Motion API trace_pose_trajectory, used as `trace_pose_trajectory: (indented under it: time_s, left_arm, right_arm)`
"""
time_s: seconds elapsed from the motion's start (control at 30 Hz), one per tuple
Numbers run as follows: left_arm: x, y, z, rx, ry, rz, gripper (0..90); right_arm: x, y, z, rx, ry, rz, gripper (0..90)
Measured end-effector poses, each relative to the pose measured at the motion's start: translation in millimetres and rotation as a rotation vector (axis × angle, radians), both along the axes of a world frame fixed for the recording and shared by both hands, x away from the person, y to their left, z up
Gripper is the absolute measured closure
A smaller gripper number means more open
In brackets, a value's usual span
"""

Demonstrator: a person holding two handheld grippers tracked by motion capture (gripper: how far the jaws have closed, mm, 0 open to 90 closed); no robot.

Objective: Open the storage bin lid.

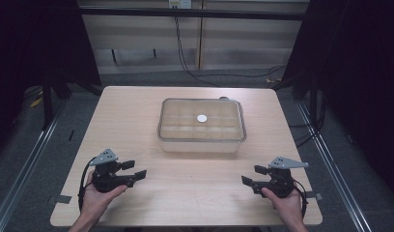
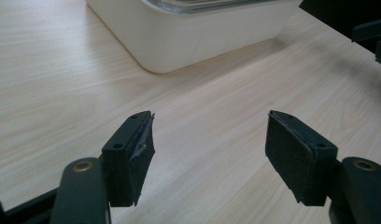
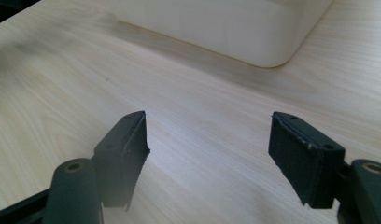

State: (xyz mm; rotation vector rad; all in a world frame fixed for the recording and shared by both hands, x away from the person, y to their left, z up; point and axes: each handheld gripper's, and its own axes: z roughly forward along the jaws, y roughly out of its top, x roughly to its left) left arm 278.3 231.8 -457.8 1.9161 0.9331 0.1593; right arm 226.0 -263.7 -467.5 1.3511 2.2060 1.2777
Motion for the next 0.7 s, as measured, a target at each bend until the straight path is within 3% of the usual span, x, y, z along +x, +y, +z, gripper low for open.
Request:
trace_pose_trajectory:
  time_s: [0.07, 0.17, 0.23, 0.4, 0.6, 0.7]
  left_arm:
    - [1.0, -2.5, 0.7, -0.002, -0.009, -0.001, 32.6]
    - [2.9, -7.8, 2.1, 0.019, -0.019, -0.006, 33.7]
    - [2.7, -11.2, 6.4, 0.011, -0.032, -0.016, 33.9]
    - [4.0, -17.9, 17.4, 0.004, -0.064, -0.048, 32.7]
    - [15.1, -21.2, 20.2, -0.014, -0.066, -0.043, 31.2]
    - [22.3, -23.7, 20.0, -0.012, -0.051, -0.038, 30.2]
  right_arm:
    - [1.3, 3.1, 4.1, -0.029, -0.024, -0.01, 29.3]
    - [4.2, 2.7, 11.7, -0.016, -0.037, -0.005, 30.2]
    - [6.7, 1.7, 14.9, -0.013, -0.024, -0.015, 30.3]
    - [12.7, 3.9, 15.9, 0.004, -0.005, 0.019, 29.5]
    - [18.4, 7.2, 20.6, 0.007, -0.017, 0.026, 27.4]
    - [26.3, 8.0, 23.9, 0.024, -0.002, 0.057, 24.0]
